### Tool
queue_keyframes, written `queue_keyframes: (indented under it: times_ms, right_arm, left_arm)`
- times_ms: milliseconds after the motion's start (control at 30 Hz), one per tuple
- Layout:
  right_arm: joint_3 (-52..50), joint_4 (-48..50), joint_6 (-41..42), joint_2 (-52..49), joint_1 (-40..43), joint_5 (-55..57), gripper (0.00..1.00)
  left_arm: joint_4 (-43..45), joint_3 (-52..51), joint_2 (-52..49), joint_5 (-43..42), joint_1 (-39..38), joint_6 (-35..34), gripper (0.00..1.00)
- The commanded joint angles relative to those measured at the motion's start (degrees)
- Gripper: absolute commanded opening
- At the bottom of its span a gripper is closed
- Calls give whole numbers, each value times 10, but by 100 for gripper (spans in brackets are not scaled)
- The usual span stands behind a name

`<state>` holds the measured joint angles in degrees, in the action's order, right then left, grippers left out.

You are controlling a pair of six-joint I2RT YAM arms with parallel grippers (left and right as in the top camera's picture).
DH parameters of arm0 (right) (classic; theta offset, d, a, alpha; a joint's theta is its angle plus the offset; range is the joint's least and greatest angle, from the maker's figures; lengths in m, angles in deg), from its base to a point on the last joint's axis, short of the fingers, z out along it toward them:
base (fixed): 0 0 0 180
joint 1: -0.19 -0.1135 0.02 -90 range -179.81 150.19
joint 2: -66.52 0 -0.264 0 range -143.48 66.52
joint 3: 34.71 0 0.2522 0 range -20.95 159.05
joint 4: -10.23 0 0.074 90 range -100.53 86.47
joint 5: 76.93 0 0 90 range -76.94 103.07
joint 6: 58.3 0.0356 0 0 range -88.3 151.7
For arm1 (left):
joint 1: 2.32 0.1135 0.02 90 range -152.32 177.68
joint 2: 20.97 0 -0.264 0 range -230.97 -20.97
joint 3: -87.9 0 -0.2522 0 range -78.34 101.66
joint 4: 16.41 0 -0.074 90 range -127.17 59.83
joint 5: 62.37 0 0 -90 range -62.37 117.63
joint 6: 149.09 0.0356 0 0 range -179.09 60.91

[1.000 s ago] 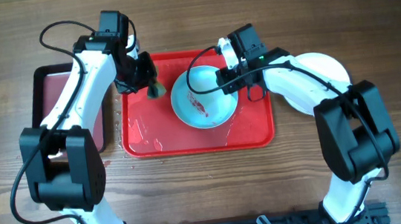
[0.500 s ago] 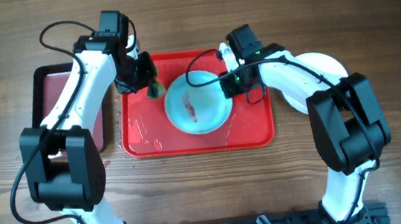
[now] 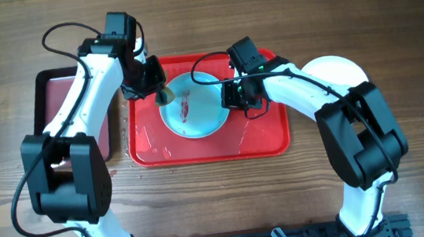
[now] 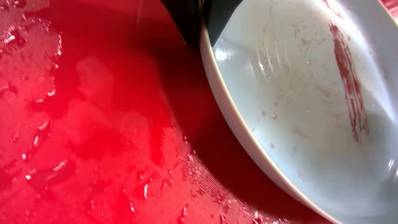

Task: Clean dirty plates on tray and stack at the side
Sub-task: 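Scrub the held plate with the sponge in the left gripper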

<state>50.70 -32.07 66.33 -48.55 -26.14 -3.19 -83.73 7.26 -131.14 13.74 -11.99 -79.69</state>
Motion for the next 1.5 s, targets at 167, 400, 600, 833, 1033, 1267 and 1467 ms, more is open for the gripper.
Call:
queue_keyframes:
  times_ms: [167, 400, 600, 833, 1033, 1267, 1467]
  right_arm:
    - [-18, 10, -12, -10, -1, 33, 4]
    - [-18, 9, -12, -10, -1, 33, 4]
    - [-19, 8, -13, -10, -1, 33, 4]
    - [-19, 8, -16, -10, -1, 33, 4]
    - [-19, 9, -16, -10, -1, 33, 5]
    - [-19, 9, -16, -10, -1, 33, 4]
    - [-19, 10, -17, -10, -1, 36, 4]
  left_arm:
    - [156, -149, -4, 48, -66, 144, 4]
    - [213, -189, -12, 3, -133, 142, 4]
    - [288, -189, -13, -1, -144, 107, 4]
    - [325, -189, -51, 131, -116, 73, 4]
    - [167, -188, -61, 68, -34, -92, 4]
    - [142, -174, -61, -58, -56, 45, 4]
    - [193, -174, -61, -58, -155, 157, 4]
